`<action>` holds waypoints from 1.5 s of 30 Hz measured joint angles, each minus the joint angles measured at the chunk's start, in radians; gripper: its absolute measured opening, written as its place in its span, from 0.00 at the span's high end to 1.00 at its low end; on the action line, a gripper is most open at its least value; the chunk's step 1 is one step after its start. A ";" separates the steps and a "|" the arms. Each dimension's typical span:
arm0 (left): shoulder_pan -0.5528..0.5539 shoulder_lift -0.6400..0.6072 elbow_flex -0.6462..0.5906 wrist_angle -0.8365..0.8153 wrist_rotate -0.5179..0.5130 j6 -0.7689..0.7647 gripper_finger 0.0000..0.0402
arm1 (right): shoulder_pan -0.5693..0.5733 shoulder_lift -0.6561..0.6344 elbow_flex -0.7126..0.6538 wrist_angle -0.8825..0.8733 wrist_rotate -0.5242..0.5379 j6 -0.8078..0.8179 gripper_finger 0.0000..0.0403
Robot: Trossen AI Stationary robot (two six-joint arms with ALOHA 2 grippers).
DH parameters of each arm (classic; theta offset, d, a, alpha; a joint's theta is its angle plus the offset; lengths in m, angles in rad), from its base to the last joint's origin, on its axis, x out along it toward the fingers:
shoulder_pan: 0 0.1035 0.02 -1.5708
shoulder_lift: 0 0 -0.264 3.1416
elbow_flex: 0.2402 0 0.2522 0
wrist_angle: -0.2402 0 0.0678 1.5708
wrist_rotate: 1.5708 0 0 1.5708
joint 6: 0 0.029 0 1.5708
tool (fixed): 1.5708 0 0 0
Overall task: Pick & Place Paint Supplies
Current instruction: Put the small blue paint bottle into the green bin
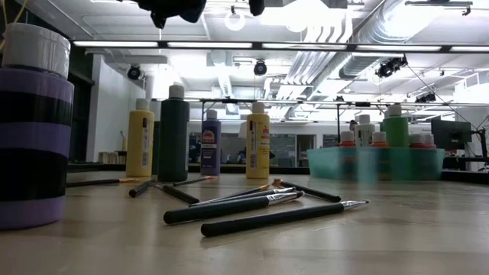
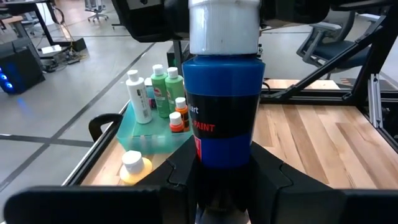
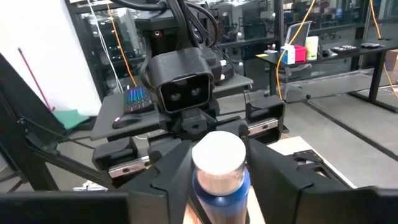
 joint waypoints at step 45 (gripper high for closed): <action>0.000 -0.164 0.001 -0.188 -0.115 -0.005 0.46 | -0.107 -0.158 -0.003 -0.715 0.714 0.220 0.73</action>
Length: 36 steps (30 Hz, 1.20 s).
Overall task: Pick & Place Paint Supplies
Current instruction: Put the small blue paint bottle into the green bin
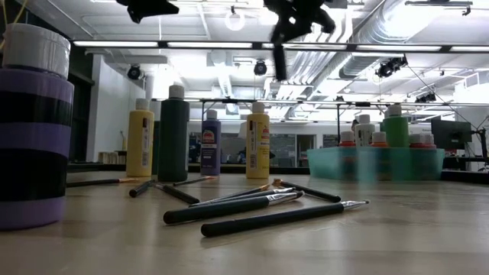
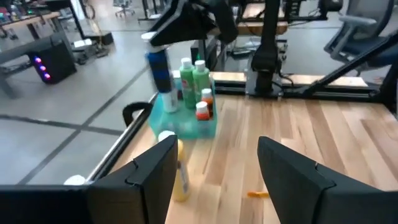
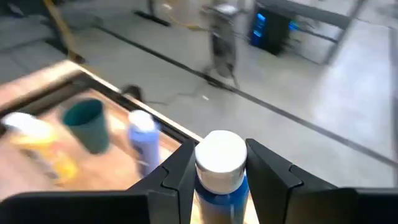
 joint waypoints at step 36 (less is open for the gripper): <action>0.000 -0.001 -0.001 -0.120 -0.126 -0.125 0.46 | -0.307 -0.201 -0.675 0.309 0.131 0.428 0.73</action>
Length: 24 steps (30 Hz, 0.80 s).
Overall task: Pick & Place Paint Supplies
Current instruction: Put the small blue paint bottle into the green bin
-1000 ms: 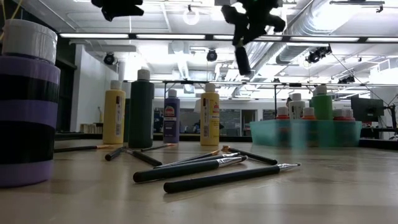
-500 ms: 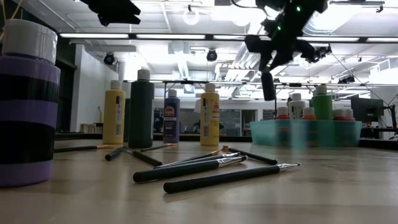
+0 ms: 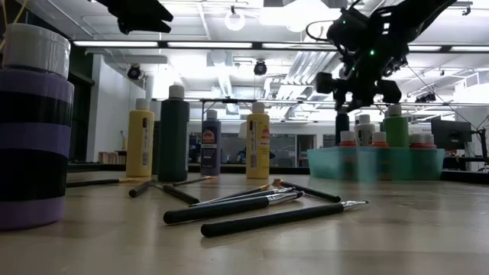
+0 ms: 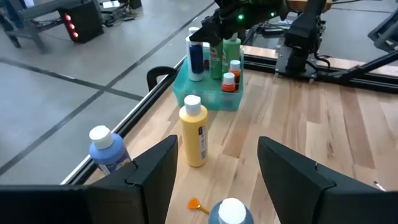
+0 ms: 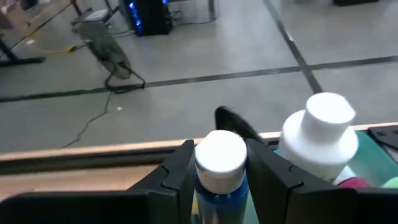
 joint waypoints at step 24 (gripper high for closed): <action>0.000 0.000 0.000 -0.008 -0.013 -0.030 0.46 | -0.062 0.035 -0.020 0.114 -0.075 -0.133 0.73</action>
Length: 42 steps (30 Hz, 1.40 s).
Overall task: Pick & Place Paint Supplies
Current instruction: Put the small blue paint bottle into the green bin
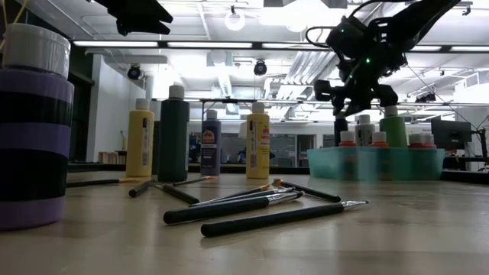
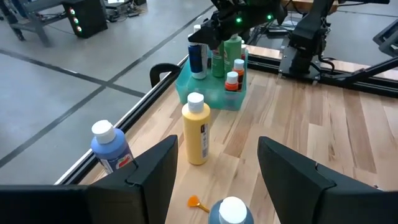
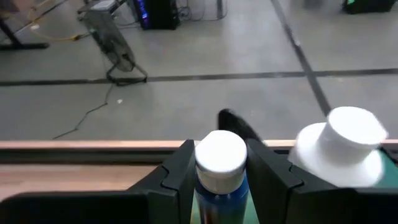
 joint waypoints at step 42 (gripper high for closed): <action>0.000 0.000 0.000 -0.053 0.004 0.000 0.46 | 0.410 -0.047 0.034 -0.587 0.185 0.616 0.73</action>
